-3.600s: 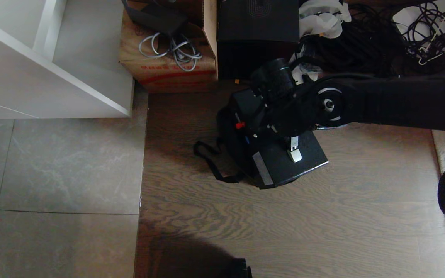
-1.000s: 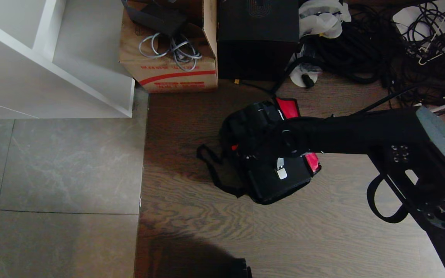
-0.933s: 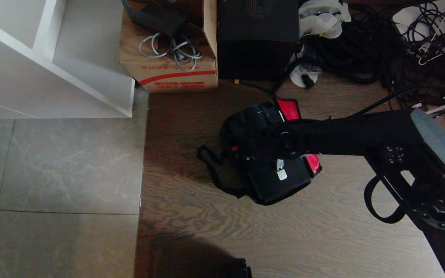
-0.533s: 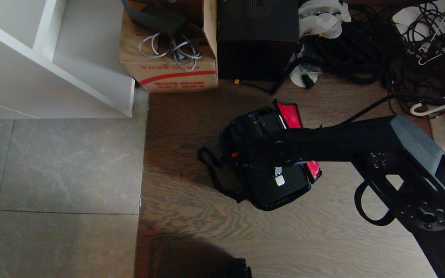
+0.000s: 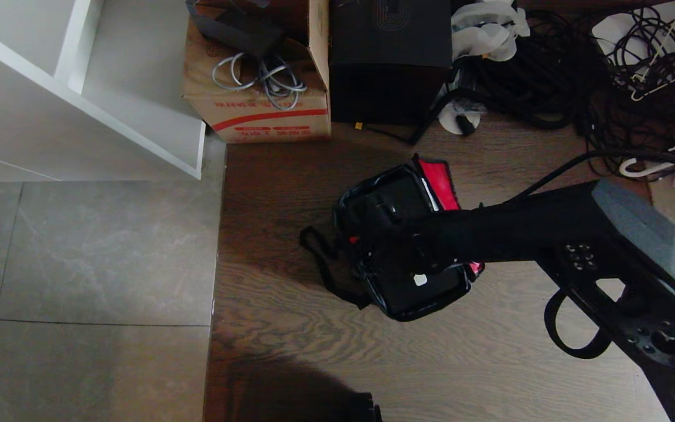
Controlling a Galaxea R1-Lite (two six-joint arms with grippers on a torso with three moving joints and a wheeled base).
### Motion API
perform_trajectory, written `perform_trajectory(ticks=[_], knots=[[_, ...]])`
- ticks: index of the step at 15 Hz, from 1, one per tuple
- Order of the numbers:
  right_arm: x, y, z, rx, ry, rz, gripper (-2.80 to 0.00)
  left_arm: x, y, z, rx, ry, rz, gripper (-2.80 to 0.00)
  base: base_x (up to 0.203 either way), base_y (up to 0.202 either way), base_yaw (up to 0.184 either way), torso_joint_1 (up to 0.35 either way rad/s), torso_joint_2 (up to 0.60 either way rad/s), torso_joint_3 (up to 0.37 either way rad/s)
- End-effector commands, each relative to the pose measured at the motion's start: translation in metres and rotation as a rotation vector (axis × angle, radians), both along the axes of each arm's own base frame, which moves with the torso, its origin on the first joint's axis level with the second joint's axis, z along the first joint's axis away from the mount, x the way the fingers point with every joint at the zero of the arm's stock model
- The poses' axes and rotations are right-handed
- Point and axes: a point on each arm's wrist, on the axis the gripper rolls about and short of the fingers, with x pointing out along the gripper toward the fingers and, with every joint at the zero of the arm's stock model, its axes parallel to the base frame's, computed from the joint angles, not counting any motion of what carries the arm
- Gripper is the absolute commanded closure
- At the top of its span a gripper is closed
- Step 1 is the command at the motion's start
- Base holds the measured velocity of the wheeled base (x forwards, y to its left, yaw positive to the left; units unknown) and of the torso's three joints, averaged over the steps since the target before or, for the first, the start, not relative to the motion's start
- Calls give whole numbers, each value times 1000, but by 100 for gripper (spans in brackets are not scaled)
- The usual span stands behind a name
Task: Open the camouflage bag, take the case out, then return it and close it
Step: Place the black box back, then close the top of the storage box
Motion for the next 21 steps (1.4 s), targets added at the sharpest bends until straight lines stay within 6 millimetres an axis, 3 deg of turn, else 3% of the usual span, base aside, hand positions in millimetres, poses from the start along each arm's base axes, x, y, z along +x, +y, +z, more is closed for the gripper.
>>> perform_trajectory(ticks=[1,4,7,8,12,14,17,21], knots=[[-24,-2,21,23,11,55,-280,0,0,0,0,-1,0,0,0,0,0,0,0,0],[-47,-11,46,59,6,96,-280,0,0,0,0,0,0,0,0,0,0,0,0,0],[-63,-27,59,84,32,125,-280,0,0,0,0,-1,0,0,0,0,0,0,0,0],[-67,-35,62,97,46,133,0,0,0,0,0,1,0,0,0,0,0,0,0,0],[-85,-73,77,129,75,127,0,0,0,0,0,1,0,0,0,0,0,0,0,0],[-98,-91,74,120,103,109,0,0,0,0,0,1,0,0,0,0,0,0,0,0],[-124,-124,78,148,119,83,0,0,0,0,0,1,0,0,0,0,0,0,0,0],[-172,-185,90,332,144,97,0,0,0,0,0,1,0,0,0,0,0,0,0,0]])
